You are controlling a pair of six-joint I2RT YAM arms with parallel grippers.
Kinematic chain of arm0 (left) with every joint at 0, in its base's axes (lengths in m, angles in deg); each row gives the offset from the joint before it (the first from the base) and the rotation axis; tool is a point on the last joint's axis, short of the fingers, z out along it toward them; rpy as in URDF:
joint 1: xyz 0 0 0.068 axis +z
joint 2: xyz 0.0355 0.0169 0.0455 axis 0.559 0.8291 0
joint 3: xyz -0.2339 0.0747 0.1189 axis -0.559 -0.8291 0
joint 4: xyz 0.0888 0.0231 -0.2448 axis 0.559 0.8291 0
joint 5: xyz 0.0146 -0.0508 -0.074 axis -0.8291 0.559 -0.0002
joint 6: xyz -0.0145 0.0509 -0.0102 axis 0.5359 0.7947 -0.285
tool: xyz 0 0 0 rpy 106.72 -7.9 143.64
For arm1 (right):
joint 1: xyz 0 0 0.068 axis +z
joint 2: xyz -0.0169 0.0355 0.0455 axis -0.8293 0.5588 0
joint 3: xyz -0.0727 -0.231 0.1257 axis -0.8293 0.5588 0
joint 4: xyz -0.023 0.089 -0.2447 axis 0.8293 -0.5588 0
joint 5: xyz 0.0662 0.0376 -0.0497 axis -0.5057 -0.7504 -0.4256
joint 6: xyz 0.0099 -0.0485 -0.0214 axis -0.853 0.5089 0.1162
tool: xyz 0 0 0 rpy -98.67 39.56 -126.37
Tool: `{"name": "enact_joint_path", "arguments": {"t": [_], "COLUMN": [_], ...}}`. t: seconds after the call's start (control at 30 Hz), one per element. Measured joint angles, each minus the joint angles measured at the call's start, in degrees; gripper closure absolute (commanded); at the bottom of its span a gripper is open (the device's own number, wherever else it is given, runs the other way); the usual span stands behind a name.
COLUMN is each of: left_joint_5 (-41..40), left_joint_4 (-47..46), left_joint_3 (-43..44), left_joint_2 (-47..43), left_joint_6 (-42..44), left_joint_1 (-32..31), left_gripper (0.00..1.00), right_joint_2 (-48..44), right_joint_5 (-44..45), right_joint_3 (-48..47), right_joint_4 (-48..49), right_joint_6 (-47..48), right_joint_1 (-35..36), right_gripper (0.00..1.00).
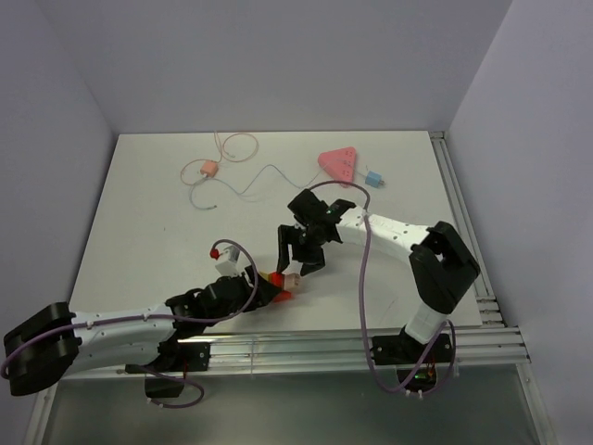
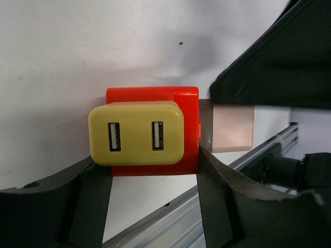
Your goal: Insert the plug
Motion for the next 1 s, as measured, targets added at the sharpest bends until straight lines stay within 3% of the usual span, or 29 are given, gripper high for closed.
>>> {"name": "enact_joint_path", "arguments": {"t": [0.17,0.3,0.57,0.63,0.67,0.73,0.77,1.0], "left_joint_5": [-3.7,-8.8,-17.0,-18.6,-19.1,-19.8,-19.9,-19.3], "left_joint_4": [17.1,28.6,37.7,39.1,39.8,40.9,41.2,45.5], "left_joint_3": [7.5,15.1,28.9,31.8,32.8,34.3,34.5,35.0], "left_joint_2": [-1.7,3.2,19.6,22.9,24.1,25.6,25.8,23.1], "left_joint_6": [2.5,4.4,7.3,7.9,8.1,8.7,9.0,11.0], "left_joint_1": [-0.5,-0.5,-0.5,-0.5,-0.5,-0.6,-0.7,-3.0], "left_gripper": [0.99,0.99,0.99,0.77,0.46,0.26,0.01,0.0], "right_joint_2": [-8.9,-21.6,-43.3,-46.4,-47.6,-49.5,-50.4,-52.5], "right_joint_5": [7.4,12.9,19.1,19.6,19.7,20.0,20.2,20.5], "right_joint_3": [0.3,1.2,9.9,12.5,13.5,15.5,16.4,18.8], "right_joint_4": [1.8,1.2,-2.9,-4.5,-4.9,-6.0,-6.2,-6.9], "right_joint_6": [1.5,3.3,5.0,5.1,5.1,5.2,5.2,6.7], "right_joint_1": [-3.6,-8.4,-9.6,-9.7,-9.8,-9.9,-9.9,-10.8], "right_gripper": [0.19,0.19,0.19,0.18,0.18,0.18,0.18,0.18]}}
